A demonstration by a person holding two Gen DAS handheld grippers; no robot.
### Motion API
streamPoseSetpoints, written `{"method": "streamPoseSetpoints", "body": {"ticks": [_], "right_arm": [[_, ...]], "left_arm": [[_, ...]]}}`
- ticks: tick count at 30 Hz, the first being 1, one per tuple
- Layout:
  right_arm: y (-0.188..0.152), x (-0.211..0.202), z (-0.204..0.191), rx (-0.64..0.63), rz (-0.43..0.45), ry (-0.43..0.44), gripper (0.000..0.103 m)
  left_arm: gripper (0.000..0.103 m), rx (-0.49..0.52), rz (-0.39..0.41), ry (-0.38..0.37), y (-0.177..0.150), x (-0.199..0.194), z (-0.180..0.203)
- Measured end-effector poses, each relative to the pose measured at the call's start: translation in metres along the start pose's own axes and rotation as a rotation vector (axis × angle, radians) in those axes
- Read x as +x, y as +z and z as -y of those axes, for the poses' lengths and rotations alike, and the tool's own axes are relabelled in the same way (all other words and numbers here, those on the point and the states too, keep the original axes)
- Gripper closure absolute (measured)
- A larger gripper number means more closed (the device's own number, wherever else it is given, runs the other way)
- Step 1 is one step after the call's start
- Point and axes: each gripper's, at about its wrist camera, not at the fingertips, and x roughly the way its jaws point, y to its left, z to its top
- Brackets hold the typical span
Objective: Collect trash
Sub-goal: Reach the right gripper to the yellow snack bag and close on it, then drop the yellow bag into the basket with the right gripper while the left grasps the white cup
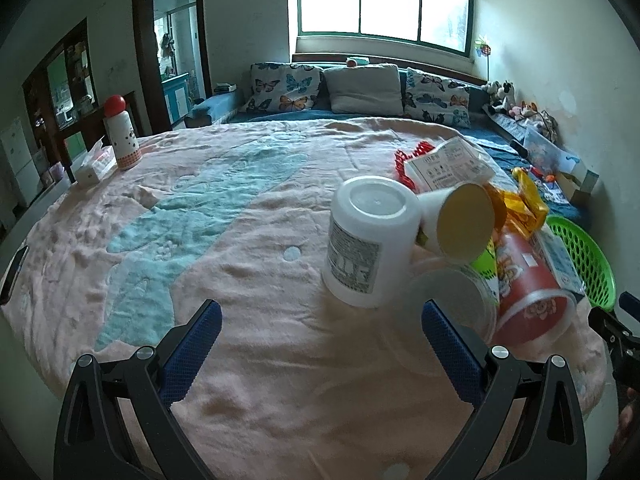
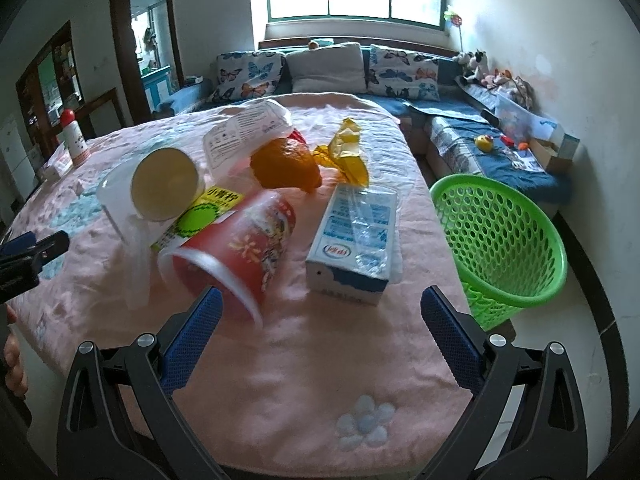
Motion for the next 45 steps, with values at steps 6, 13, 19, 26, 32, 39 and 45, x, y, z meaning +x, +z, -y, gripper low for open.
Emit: {"method": "streamPoseSetpoints", "body": {"ticks": [6, 13, 19, 26, 32, 39, 45], "right_arm": [[0.015, 0.015, 0.011, 0.017, -0.025, 0.0, 0.009], [0.046, 0.037, 0.023, 0.014, -0.037, -0.008, 0.017], [0.072, 0.062, 0.025, -0.034, -0.044, -0.019, 0.024], [0.096, 0.097, 0.028, -0.076, -0.068, -0.022, 0.031], [0.107, 0.123, 0.029, -0.094, -0.099, -0.021, 0.043], [0.109, 0.138, 0.034, -0.077, -0.12, -0.003, 0.068], [0.111, 0.133, 0.035, -0.08, -0.095, 0.006, 0.074]], "left_arm": [[0.006, -0.008, 0.001, -0.006, 0.008, 0.005, -0.005], [0.006, -0.011, -0.011, -0.014, 0.011, 0.012, -0.009], [0.006, -0.011, -0.009, -0.015, 0.017, 0.017, -0.012], [0.006, 0.002, -0.018, -0.026, 0.022, 0.024, -0.009], [0.006, 0.041, -0.009, -0.047, 0.032, 0.029, 0.0], [0.006, 0.067, -0.018, -0.097, 0.047, 0.041, 0.005], [0.006, 0.166, -0.005, -0.133, 0.059, 0.048, 0.028]]}}
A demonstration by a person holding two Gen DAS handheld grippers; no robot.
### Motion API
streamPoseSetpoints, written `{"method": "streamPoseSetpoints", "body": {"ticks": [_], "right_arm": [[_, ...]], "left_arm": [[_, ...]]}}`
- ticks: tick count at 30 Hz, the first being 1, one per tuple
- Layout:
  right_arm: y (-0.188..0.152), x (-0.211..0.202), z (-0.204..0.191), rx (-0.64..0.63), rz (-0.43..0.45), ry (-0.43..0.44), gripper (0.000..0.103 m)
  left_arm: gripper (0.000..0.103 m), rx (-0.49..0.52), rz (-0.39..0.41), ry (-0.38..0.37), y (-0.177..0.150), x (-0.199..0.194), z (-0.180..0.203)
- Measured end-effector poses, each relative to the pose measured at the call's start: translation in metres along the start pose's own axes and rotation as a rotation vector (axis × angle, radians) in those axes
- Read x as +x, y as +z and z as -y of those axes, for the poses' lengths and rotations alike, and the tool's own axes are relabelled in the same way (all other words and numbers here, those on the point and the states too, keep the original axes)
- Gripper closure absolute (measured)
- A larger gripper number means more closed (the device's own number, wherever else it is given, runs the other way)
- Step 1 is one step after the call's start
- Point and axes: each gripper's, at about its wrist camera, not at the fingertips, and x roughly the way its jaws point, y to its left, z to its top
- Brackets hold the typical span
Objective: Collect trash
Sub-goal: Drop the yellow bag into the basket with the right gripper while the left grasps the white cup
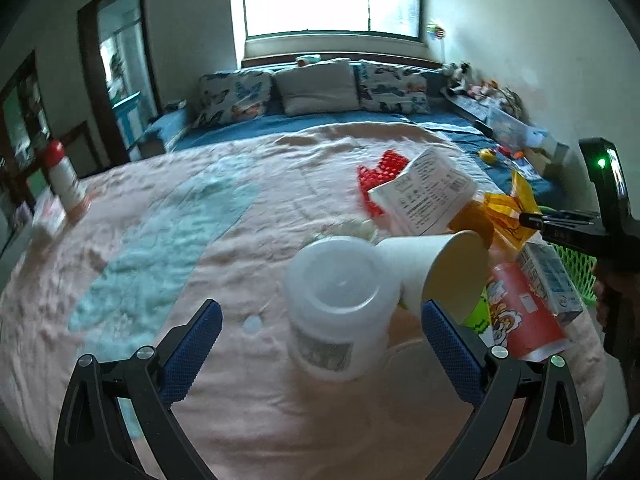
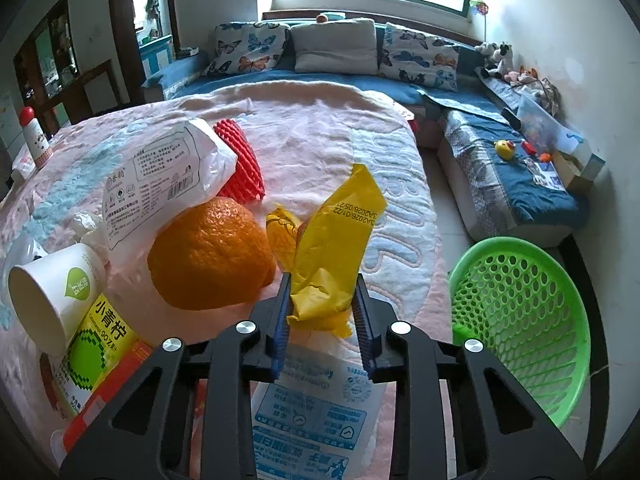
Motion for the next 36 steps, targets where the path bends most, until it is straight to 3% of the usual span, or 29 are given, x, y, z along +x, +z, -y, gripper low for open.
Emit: {"method": "streamPoseSetpoints", "body": {"ticks": [5, 8, 14, 18, 22, 27, 36], "right_arm": [[0.001, -0.01, 0.004, 0.008, 0.023, 0.004, 0.077], [0.004, -0.02, 0.007, 0.021, 0.042, 0.008, 0.08], [0.004, -0.032, 0.014, 0.032, 0.061, 0.004, 0.08], [0.003, -0.04, 0.019, 0.044, 0.078, 0.004, 0.081], [0.002, -0.048, 0.026, 0.056, 0.093, -0.004, 0.081], [-0.005, -0.058, 0.04, 0.083, 0.107, -0.021, 0.081], [-0.025, -0.064, 0.08, 0.147, 0.092, -0.079, 0.081]], "left_arm": [[0.008, 0.054, 0.03, -0.054, 0.015, 0.003, 0.012], [0.024, 0.143, 0.046, -0.066, 0.02, 0.006, 0.028], [0.037, 0.232, 0.033, -0.07, 0.024, 0.019, 0.046], [0.057, 0.259, -0.002, -0.082, 0.025, 0.032, 0.051], [0.067, 0.28, 0.0, -0.083, 0.025, 0.036, 0.054], [0.093, 0.271, -0.017, -0.11, 0.027, 0.04, 0.055], [0.099, 0.228, 0.016, -0.136, 0.038, 0.02, 0.05]]}}
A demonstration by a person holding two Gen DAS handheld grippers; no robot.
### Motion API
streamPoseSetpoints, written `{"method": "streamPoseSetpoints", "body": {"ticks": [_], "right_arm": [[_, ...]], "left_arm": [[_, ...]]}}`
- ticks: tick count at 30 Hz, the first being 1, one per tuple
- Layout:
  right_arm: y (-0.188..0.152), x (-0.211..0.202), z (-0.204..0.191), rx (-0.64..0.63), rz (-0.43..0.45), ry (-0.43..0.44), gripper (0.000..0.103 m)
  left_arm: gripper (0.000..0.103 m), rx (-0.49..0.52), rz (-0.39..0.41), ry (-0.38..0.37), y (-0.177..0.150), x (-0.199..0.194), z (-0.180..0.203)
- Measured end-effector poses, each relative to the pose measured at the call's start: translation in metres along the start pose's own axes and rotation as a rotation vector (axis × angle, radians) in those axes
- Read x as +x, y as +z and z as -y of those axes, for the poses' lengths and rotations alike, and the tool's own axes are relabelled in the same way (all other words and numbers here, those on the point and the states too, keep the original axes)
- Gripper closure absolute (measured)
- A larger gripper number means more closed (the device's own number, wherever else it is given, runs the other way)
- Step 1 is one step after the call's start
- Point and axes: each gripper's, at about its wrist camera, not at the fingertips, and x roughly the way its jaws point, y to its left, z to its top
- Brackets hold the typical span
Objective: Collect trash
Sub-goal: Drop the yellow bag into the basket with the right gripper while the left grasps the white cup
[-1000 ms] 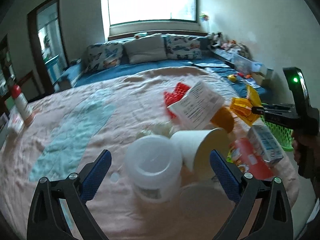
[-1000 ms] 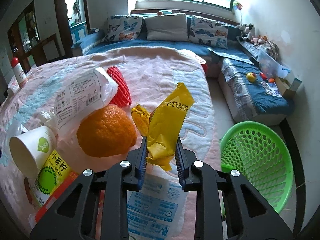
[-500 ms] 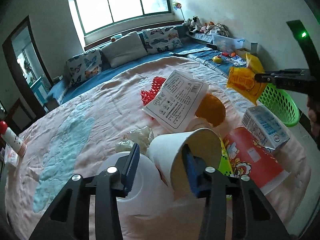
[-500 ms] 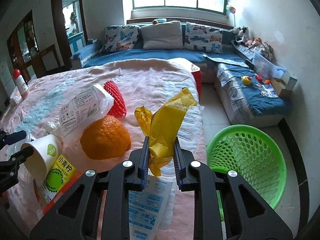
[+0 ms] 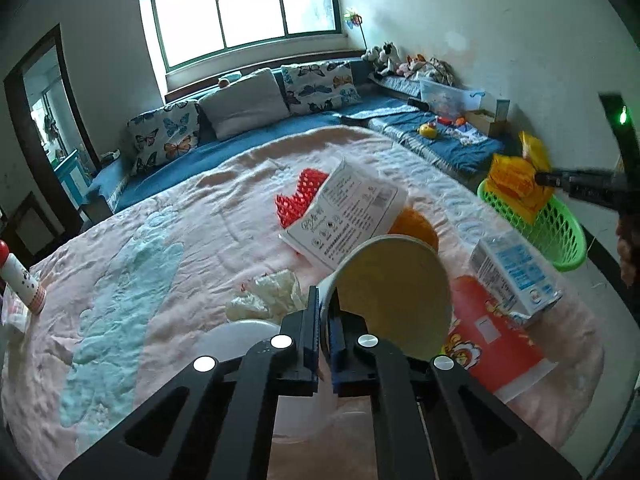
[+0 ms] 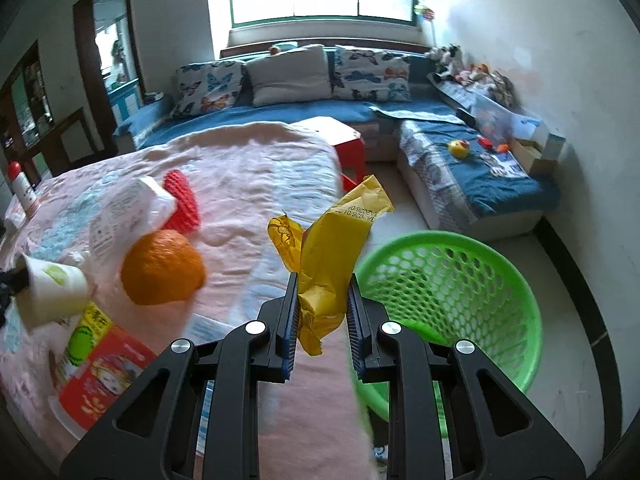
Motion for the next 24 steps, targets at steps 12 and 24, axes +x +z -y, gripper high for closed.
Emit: {"method": "streamPoseSetpoints", "body": {"ticks": [12, 24], "right_arm": [[-0.029, 0.02, 0.057, 0.062, -0.073, -0.104, 0.08], [-0.051, 0.035, 0.097, 0.127, -0.116, -0.097, 0.062]], "left_arm": [[0.099, -0.04, 0.052, -0.122, 0.035, -0.023, 0.017], [0.099, 0.027, 0.029, -0.242, 0.087, 0.007, 0.098]]}}
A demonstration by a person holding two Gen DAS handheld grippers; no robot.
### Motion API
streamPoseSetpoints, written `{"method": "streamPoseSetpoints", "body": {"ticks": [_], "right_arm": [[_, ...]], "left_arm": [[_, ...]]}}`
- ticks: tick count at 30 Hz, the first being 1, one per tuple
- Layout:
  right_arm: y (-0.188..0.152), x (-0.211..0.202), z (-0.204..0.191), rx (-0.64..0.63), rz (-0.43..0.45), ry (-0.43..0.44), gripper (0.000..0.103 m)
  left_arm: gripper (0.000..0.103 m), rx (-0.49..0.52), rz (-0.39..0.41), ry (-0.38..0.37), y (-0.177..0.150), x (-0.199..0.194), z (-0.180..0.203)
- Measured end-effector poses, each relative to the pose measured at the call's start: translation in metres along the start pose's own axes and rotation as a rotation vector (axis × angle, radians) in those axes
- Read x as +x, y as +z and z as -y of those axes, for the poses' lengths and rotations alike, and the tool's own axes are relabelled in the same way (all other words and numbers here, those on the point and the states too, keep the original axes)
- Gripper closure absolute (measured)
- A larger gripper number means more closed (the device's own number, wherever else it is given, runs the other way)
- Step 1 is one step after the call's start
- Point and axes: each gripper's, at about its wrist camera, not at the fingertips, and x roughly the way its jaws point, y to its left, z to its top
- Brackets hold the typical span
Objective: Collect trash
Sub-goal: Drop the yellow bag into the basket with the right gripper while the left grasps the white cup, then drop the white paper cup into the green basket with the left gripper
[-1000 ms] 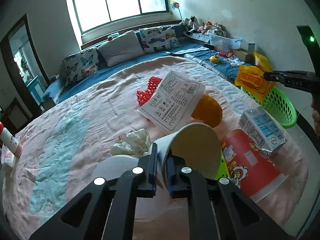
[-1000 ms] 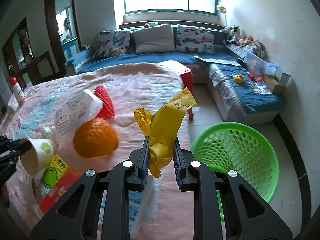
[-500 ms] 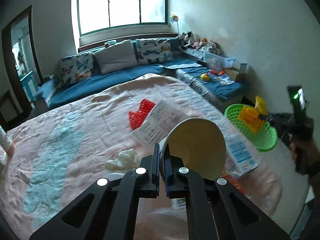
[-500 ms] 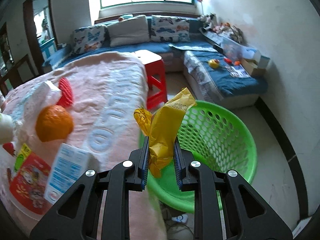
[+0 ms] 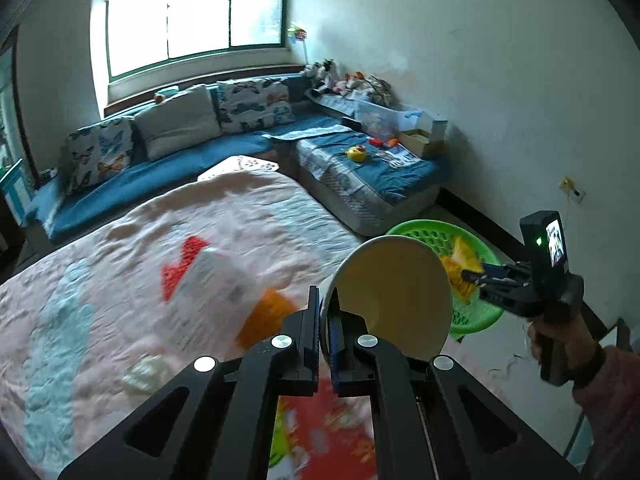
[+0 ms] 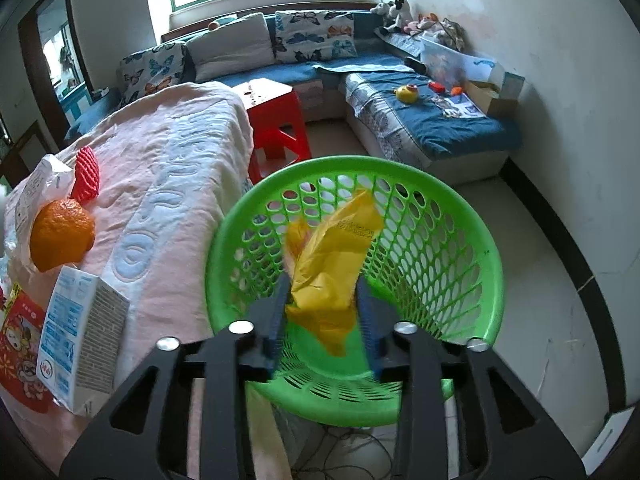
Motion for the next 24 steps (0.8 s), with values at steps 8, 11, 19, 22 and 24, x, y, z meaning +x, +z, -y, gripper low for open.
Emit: {"method": "streamPoseSetpoints", "body": {"ticks": [8, 11, 19, 22, 24], "right_arm": [[-0.009, -0.009, 0.02, 0.017, 0.022, 0.02, 0.047], [-0.015, -0.02, 0.027, 0.019, 0.037, 0.022, 0.045], [-0.033, -0.046, 0.044, 0.01, 0.074, -0.021, 0.037], [-0.04, -0.047, 0.05, 0.015, 0.067, -0.028, 0.037], [-0.044, -0.048, 0.055, 0.023, 0.064, -0.03, 0.036]], "left_arm": [[0.099, 0.046, -0.068, -0.064, 0.027, 0.051, 0.049], [0.099, 0.059, -0.096, -0.08, 0.034, 0.071, 0.067], [0.098, 0.068, -0.188, -0.13, 0.044, 0.126, 0.114], [0.095, 0.081, -0.211, -0.135, 0.045, 0.142, 0.131], [0.088, 0.092, -0.213, -0.137, 0.044, 0.147, 0.139]]}}
